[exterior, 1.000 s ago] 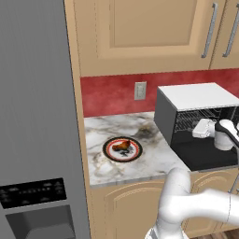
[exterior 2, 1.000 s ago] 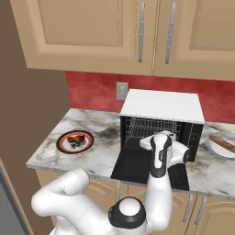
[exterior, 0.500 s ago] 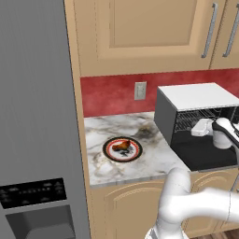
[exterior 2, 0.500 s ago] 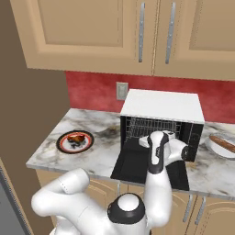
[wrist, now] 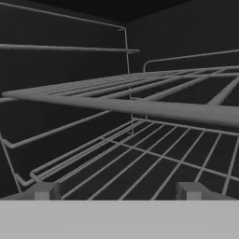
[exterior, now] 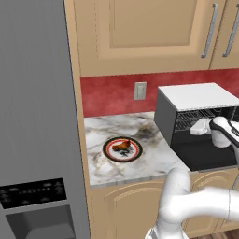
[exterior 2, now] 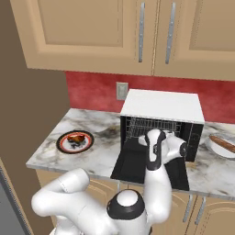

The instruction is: Open the toaster oven door. Place the baguette on the top rack in the toaster oven and place the chicken drumstick on the bottom rack.

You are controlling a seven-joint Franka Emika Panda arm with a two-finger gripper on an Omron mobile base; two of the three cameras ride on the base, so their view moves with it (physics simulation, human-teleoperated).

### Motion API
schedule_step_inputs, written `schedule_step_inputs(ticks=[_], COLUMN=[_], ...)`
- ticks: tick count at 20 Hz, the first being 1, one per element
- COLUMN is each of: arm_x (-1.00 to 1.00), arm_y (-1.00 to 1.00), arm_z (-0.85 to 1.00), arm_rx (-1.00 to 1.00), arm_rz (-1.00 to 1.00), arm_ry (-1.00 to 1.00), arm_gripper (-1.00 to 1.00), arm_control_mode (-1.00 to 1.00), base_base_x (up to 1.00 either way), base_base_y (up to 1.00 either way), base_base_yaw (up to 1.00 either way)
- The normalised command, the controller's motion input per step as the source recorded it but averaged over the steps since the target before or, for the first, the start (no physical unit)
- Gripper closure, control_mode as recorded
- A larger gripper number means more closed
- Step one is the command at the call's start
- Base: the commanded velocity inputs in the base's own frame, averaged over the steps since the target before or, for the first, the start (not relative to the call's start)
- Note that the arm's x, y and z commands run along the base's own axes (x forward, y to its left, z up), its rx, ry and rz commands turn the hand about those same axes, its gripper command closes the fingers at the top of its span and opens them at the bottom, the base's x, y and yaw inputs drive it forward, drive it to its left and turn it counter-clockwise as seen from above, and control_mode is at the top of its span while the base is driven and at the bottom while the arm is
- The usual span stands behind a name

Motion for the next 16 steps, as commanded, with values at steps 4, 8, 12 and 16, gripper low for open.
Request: schedule_step_inputs(ticks=[4,8,12,16], arm_x=[0.08,0.0,0.0,-0.01], arm_y=[0.0,0.0,0.0,0.0], arm_z=[-0.34,-0.53,-0.62,-0.68], arm_rx=[0.0,0.0,0.0,0.0], arm_rz=[0.0,0.0,0.0,0.0], arm_ry=[0.1,0.13,0.16,0.18], arm_gripper=[-1.0,-1.0,-1.0,-1.0], arm_control_mode=[-1.0,-1.0,-1.0,-1.0], base_base_x=[0.0,0.0,0.0,0.0], base_base_y=[0.0,0.0,0.0,0.0], base_base_yaw=[0.0,0.0,0.0,0.0])
